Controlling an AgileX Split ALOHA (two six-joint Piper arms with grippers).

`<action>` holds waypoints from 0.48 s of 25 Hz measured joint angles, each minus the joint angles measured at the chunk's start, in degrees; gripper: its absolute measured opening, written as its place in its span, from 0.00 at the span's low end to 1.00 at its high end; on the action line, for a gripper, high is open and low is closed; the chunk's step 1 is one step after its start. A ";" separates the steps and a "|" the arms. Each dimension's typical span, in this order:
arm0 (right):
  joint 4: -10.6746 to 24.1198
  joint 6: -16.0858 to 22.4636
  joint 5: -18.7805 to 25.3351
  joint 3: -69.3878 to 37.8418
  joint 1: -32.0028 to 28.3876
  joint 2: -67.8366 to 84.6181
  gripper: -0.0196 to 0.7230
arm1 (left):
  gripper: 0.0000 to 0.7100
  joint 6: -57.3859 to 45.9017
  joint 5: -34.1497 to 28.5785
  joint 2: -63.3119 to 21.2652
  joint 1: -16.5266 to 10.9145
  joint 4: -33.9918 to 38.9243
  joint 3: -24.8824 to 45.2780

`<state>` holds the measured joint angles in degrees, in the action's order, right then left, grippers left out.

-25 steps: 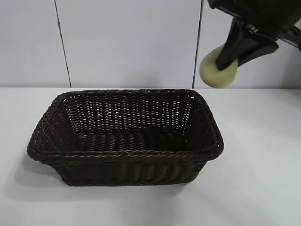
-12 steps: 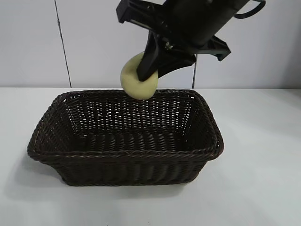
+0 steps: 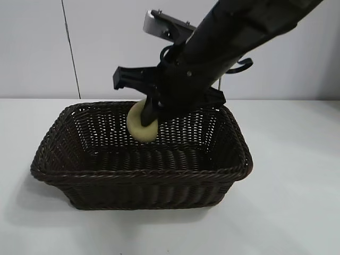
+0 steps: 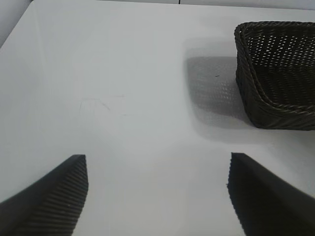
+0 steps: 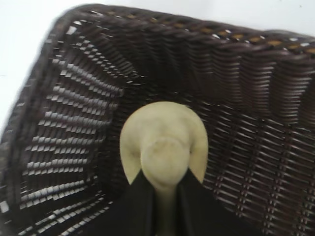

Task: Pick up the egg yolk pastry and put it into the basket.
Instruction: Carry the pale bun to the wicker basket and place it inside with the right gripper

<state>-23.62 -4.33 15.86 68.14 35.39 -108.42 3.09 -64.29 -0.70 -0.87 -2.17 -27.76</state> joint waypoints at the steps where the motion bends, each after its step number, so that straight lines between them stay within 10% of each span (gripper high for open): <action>1: 0.00 0.00 -0.56 0.00 0.00 -1.22 0.11 | 0.80 0.00 0.00 0.00 0.00 0.00 0.00; 7: 0.00 0.00 -1.41 0.00 0.00 -3.96 0.18 | 0.80 0.00 0.00 0.00 0.00 0.00 0.00; 12: 0.00 0.00 0.69 0.00 0.00 -3.90 0.52 | 0.80 0.00 0.00 0.00 0.00 0.00 0.00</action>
<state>-23.62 -4.33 16.55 68.14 35.39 -112.32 3.09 -64.29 -0.70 -0.87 -2.17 -27.76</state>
